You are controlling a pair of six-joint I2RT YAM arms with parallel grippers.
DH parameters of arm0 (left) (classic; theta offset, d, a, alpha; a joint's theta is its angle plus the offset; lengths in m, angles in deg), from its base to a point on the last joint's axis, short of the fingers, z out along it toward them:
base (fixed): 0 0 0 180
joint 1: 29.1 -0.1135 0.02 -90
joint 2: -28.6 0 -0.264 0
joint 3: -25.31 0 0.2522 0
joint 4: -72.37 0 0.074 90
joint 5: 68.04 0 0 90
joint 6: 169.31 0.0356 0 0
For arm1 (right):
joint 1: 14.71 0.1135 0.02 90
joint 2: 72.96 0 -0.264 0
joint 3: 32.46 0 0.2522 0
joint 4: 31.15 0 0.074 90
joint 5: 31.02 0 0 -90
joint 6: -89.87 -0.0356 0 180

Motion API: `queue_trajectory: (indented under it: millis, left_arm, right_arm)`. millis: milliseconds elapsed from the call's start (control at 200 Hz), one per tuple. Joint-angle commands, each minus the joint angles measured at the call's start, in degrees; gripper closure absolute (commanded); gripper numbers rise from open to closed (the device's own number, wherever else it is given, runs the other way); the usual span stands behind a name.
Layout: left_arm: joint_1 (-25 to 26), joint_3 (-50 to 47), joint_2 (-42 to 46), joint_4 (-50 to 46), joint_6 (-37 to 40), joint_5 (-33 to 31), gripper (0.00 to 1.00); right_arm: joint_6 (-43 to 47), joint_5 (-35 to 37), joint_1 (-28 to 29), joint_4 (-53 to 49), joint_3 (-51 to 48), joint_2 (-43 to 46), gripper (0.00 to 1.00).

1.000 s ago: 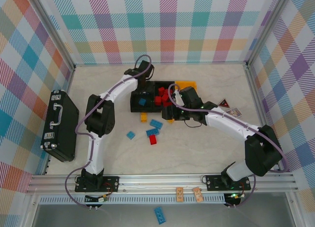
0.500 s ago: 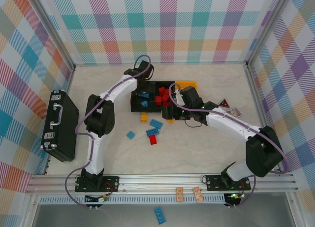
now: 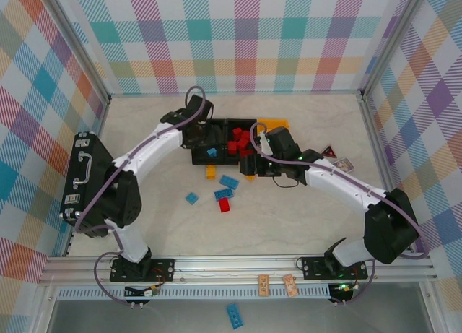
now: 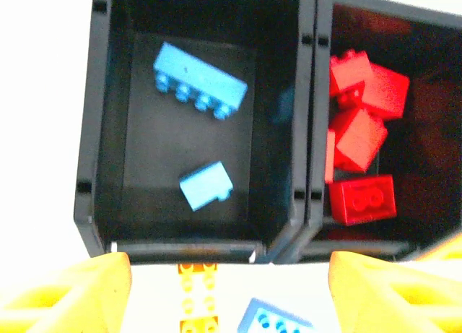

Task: Sort the legos into containers by color
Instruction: Pick up the lego from the center of the table.

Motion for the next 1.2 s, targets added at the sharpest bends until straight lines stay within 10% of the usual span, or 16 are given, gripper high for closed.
queue_trajectory:
  millis: [0, 795, 1200]
  left_arm:
    - [1.09, -6.04, 4.96, 2.59, 1.55, 3.14, 0.28]
    - [4.75, -29.42, 17.0, 10.69, -3.7, 6.34, 0.28]
    - [4.97, -31.15, 16.89, 11.44, -4.21, 5.9, 0.29]
  right_arm:
    - [-2.79, 4.56, -0.35, -3.68, -0.53, 0.64, 0.37]
    - [-19.27, 12.69, 0.96, -11.18, 12.34, -22.62, 0.25]
    - [-22.32, 18.16, 1.94, -17.95, 16.77, -29.3, 0.44]
